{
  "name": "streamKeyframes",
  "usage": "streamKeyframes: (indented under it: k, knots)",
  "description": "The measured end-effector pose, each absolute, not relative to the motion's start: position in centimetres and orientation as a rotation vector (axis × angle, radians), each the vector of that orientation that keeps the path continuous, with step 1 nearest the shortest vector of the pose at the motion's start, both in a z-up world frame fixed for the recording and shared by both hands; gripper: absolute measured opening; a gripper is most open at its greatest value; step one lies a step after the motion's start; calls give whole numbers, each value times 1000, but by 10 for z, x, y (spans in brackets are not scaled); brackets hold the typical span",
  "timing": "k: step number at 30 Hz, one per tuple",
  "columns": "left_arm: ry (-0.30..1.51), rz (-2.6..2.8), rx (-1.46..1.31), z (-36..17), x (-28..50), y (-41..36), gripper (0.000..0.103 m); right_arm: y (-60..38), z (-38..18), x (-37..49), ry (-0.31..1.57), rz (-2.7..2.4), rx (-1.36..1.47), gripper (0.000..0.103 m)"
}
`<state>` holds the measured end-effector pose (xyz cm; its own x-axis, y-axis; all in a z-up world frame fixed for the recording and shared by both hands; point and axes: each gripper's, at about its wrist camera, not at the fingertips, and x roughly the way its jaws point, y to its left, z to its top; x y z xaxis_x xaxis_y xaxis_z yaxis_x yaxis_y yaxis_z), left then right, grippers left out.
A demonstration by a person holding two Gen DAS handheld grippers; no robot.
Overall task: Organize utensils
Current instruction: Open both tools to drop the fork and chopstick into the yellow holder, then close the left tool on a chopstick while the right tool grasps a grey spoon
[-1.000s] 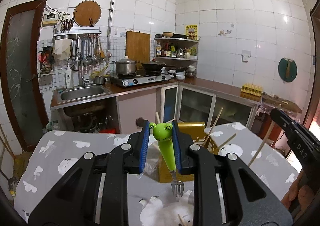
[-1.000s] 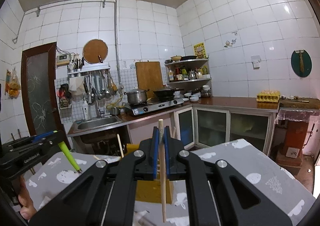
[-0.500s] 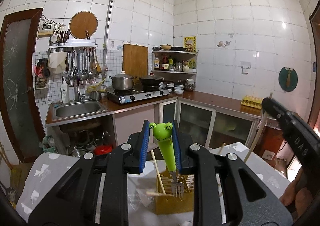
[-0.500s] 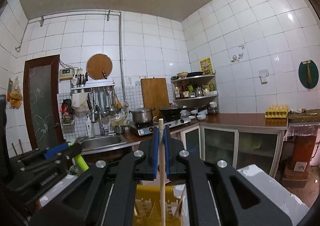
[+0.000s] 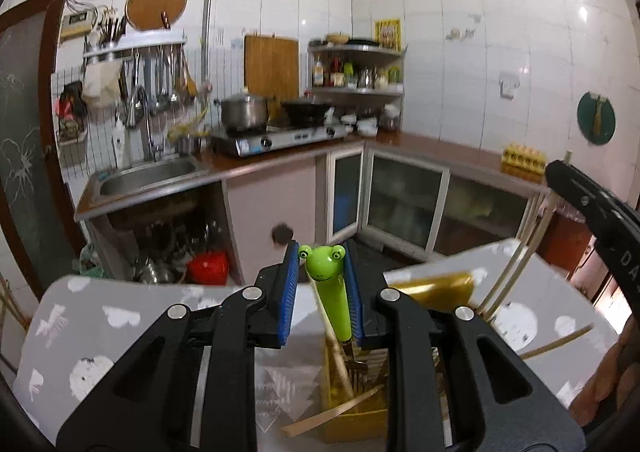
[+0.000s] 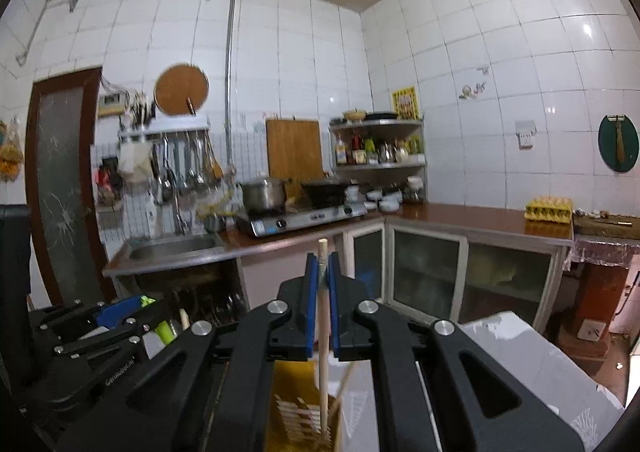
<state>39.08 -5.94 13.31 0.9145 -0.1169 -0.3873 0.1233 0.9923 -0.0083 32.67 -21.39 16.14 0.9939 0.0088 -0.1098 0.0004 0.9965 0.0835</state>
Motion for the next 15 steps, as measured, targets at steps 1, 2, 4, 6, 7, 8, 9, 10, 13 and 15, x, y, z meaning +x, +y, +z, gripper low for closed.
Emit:
streamKeyframes:
  k: [1, 2, 4, 6, 7, 8, 9, 10, 13, 15]
  knots:
    - [419, -125, 13, 127, 394, -58, 21, -216, 155, 328, 130, -2, 81, 6]
    - [444, -132, 11, 123, 396, -56, 22, -218, 151, 328, 144, -5, 79, 6]
    - [474, -132, 5, 121, 395, -53, 22, -221, 147, 327, 172, -13, 72, 7]
    - [464, -116, 9, 127, 387, -48, 32, -223, 148, 326, 193, -22, 59, 8]
    - [452, -107, 9, 132, 382, -46, 40, -225, 151, 322, 213, -31, 53, 21]
    - [429, -100, 1, 140, 372, -42, 58, -227, 154, 319, 221, -36, 54, 32]
    - [405, -95, -10, 149, 362, -37, 73, -229, 158, 314, 222, -41, 57, 60]
    - [388, -91, -15, 156, 354, -34, 78, -231, 163, 307, 217, -54, 58, 69]
    - [347, -72, -18, 177, 323, -21, 88, -237, 173, 282, 215, -92, 47, 69]
    - [340, -76, -41, 183, 303, -12, 96, -241, 174, 264, 238, -92, 62, 69]
